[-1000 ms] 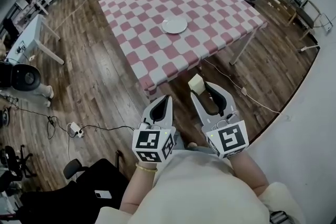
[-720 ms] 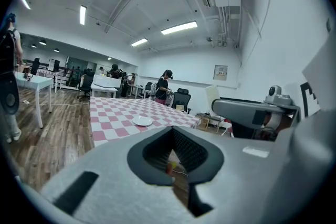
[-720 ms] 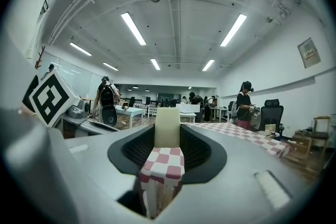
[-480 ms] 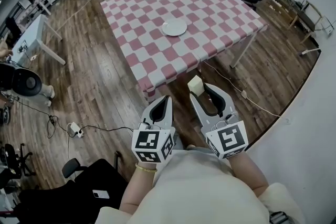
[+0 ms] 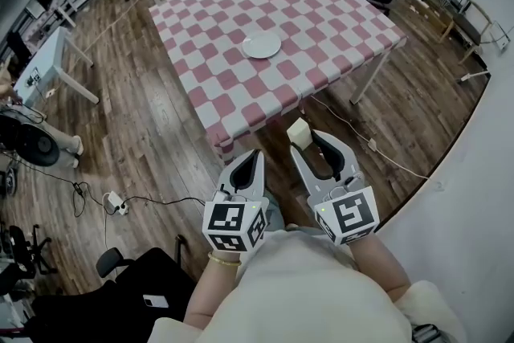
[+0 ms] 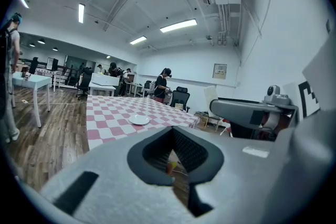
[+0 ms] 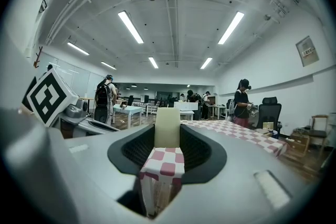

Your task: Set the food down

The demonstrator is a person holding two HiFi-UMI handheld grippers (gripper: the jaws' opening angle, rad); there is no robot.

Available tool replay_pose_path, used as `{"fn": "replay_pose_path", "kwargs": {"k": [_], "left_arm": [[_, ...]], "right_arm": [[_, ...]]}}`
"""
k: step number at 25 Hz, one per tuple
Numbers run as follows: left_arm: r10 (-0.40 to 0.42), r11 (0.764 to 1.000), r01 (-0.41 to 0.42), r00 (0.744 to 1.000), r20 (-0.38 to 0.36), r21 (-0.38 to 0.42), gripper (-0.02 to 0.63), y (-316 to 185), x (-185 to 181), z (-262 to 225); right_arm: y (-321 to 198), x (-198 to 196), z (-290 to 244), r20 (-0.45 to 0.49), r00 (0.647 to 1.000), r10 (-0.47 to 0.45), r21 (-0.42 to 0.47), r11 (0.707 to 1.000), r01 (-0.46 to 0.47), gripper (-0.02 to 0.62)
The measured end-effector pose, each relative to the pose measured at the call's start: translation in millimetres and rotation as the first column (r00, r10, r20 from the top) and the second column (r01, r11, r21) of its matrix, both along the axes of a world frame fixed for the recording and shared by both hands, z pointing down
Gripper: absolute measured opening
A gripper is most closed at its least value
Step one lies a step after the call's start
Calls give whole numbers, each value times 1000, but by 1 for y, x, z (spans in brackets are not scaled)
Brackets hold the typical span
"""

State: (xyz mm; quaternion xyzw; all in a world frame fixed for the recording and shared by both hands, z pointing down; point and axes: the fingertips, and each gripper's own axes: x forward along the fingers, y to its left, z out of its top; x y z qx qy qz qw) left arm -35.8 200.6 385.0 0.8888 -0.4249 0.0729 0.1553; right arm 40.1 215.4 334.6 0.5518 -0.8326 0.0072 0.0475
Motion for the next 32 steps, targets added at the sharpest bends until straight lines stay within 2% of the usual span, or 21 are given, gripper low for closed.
{"fn": "replay_pose_path", "kwargs": {"k": [32], "left_arm": [[33,999,-34,999,-16,-16,-2,-154,1,-6]], "right_arm": [[-151,3,-6,-8,1000,16,-25,1000,-16,158]]}}
